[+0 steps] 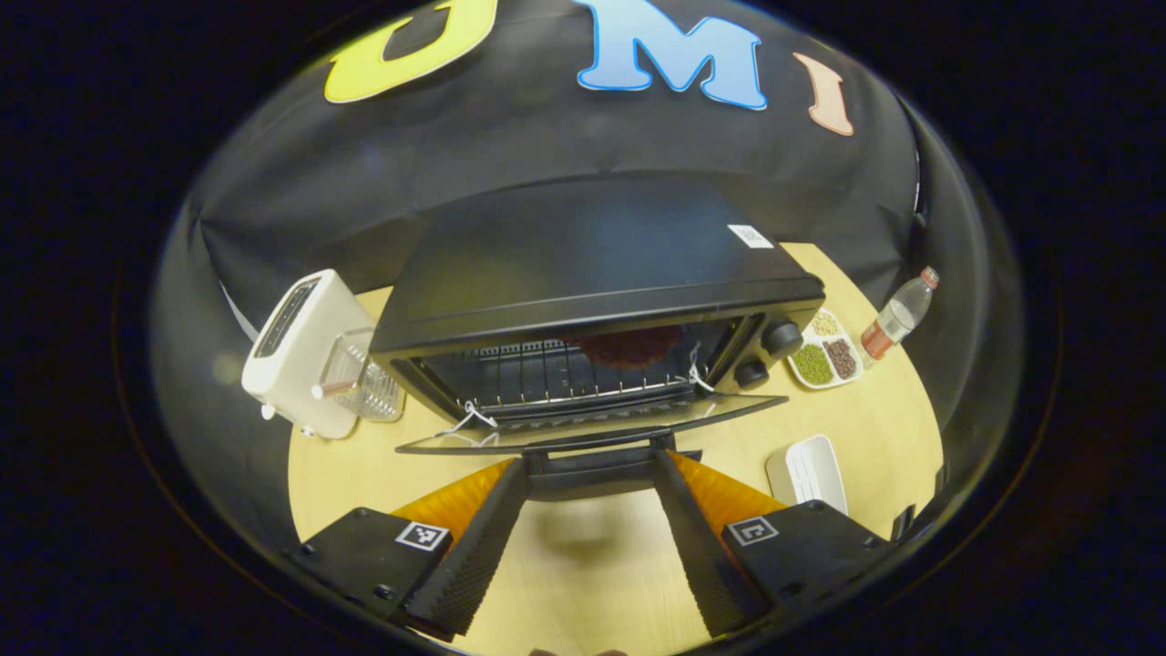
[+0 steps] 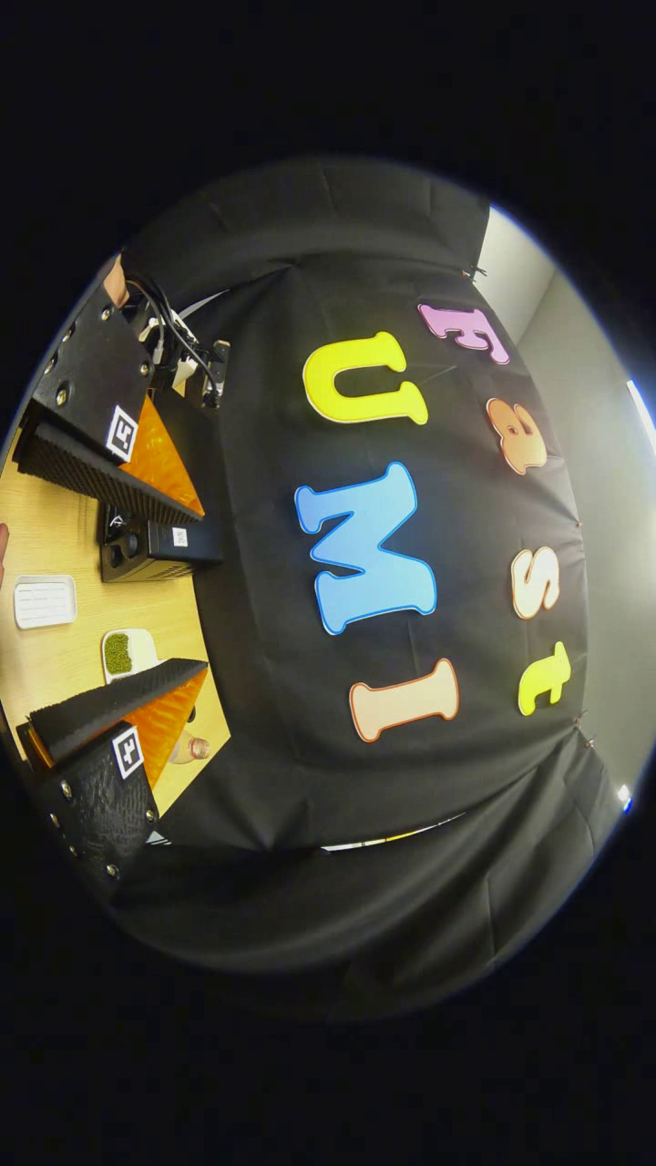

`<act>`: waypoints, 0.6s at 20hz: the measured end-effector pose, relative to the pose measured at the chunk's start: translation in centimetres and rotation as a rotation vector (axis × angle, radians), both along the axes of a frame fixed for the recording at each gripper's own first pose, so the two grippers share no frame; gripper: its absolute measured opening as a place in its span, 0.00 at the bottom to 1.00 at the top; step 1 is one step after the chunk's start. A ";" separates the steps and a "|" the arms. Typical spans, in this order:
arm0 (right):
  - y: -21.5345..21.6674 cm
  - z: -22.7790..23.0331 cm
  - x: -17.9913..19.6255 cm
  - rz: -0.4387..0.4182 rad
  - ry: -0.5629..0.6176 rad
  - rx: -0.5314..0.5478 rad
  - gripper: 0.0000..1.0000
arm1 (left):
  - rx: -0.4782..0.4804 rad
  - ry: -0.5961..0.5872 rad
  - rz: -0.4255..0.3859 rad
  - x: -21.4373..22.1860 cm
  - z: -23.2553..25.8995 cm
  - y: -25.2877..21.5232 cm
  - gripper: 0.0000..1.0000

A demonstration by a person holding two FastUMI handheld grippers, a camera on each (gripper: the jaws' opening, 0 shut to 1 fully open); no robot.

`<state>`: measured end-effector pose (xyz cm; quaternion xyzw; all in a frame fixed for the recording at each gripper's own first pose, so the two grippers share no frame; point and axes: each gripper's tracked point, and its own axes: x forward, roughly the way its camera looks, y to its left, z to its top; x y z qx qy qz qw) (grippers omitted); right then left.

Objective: Open the electric oven with the left hand, put the food in, and close the electric oven.

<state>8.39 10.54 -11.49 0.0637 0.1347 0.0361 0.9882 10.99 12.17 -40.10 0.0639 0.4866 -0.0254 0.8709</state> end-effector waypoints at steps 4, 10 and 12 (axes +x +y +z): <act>0.3 0.2 -0.2 0.005 -0.002 0.002 0.90 | -0.002 -0.043 -0.008 1.2 0.4 -0.2 0.99; 0.3 0.3 -0.5 0.012 -0.005 -0.011 0.90 | 0.007 -0.178 0.030 3.2 3.6 0.7 0.99; 0.3 0.4 -0.4 0.015 -0.007 -0.014 0.90 | -0.044 -0.269 0.048 3.7 6.7 0.1 0.99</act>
